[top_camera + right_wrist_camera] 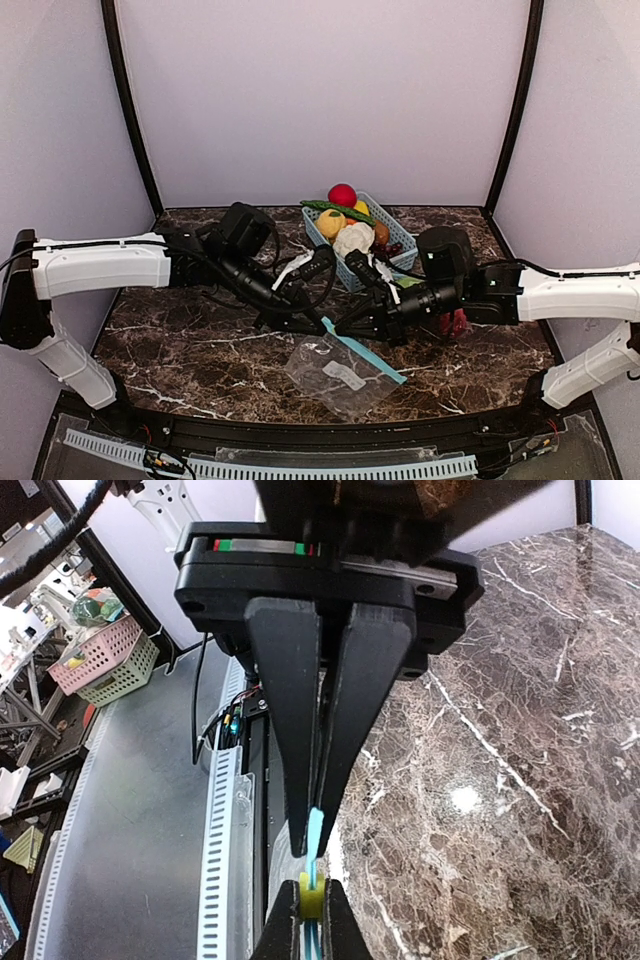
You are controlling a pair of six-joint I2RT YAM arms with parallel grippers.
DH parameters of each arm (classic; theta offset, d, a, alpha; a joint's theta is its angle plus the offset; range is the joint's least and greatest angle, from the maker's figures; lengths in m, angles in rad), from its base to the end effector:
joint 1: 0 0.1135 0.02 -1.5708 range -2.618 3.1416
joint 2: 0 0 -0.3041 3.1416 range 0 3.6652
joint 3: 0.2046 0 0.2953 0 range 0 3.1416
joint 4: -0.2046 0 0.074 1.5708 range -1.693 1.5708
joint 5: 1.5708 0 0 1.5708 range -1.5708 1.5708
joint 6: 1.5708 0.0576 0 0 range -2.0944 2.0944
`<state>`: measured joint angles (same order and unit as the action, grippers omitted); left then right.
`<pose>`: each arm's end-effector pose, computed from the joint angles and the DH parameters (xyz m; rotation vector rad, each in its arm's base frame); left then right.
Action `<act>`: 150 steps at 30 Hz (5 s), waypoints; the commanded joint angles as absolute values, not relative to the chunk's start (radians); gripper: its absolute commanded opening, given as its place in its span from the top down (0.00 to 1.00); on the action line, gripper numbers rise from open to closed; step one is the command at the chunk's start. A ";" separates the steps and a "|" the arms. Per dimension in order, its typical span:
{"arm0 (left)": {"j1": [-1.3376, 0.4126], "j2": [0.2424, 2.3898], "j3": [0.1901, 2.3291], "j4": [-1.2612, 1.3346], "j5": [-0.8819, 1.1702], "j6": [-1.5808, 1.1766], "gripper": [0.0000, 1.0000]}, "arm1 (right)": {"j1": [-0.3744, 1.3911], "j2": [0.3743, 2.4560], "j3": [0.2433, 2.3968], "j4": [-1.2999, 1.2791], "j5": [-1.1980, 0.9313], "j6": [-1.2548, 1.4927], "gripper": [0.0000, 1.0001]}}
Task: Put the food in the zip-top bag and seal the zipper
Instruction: Hold the zipper from the zipper food storage bag, then unzip the zipper from the zipper food storage bag, then pass from the left arm to the right
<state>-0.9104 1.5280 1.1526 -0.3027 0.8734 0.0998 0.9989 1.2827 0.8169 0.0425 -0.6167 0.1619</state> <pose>0.2010 -0.3307 0.2975 1.5448 1.7441 -1.4044 0.1502 0.2948 0.2791 -1.2674 1.7697 1.3234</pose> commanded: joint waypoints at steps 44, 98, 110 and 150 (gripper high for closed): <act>-0.741 1.234 1.033 -0.248 0.264 0.098 0.99 | 0.985 1.179 0.706 -0.110 -0.477 0.208 1.00; -0.887 1.370 1.013 -0.343 0.566 0.299 0.99 | 0.973 1.341 0.727 -0.004 -0.332 0.214 0.41; -0.887 1.371 1.013 -0.341 0.566 0.299 0.99 | 0.954 1.360 0.740 -0.005 -0.331 0.210 0.41; -0.887 1.368 1.014 -0.339 0.545 0.303 0.99 | 0.986 1.510 0.805 0.099 -0.506 0.201 0.52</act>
<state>-0.8822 1.3945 1.0061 -0.3161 0.5556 0.2928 0.9661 1.4818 0.7692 0.0380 -0.4702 0.1940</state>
